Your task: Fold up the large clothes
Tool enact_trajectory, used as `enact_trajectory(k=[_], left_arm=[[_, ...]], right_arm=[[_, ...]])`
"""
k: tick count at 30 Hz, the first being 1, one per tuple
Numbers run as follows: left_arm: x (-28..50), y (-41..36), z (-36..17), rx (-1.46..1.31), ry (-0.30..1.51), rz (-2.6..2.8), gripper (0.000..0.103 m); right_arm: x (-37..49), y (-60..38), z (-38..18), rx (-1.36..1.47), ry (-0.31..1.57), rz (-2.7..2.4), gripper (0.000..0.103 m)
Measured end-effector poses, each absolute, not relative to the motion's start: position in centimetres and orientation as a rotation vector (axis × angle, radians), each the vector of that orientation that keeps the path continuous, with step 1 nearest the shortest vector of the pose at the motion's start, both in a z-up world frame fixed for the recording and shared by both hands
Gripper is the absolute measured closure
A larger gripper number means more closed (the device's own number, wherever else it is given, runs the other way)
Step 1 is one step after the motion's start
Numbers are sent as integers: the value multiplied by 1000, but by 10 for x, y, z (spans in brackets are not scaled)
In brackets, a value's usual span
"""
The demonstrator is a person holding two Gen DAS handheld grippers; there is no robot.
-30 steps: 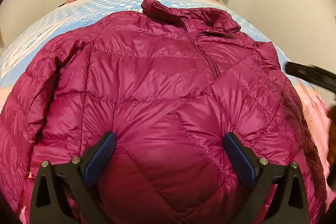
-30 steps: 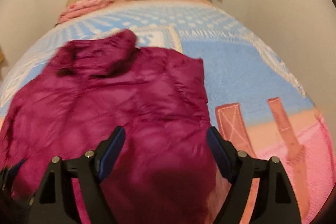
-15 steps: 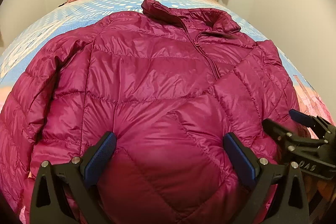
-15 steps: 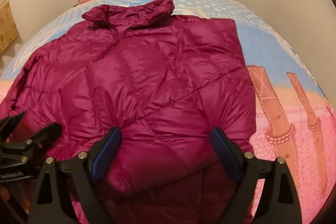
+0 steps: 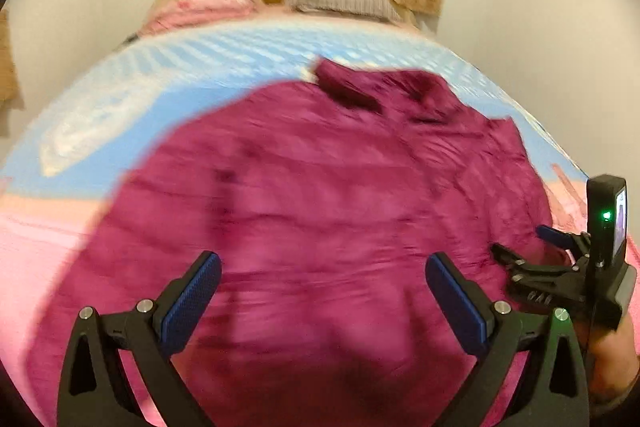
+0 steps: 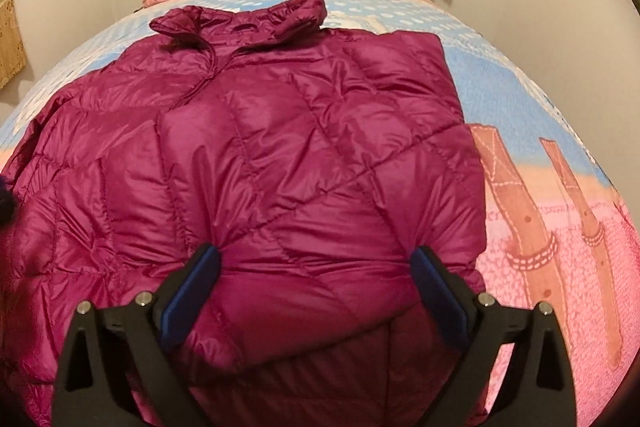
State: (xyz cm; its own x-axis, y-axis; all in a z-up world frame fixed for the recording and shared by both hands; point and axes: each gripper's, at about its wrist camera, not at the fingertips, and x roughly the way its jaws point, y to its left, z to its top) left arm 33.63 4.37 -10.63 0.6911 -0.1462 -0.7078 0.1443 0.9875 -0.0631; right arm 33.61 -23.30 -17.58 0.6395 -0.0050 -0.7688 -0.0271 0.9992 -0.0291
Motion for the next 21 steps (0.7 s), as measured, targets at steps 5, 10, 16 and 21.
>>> enact_trajectory(k=[5,10,16,21], left_arm=[[306,144,-107,42,802,59,1],[275,222,-130,-51,884,216,1],[242,256,-148,-301,886,136,1],[254,244,-158,-287,881,131,1]], right_arm=[[335,-234,-176,-33,873,15,4],[334,-233,-175,-37,869,11,3],[333,-233,-175,-46,867,6,3],[331,-234,-174,-53,861,0,3]])
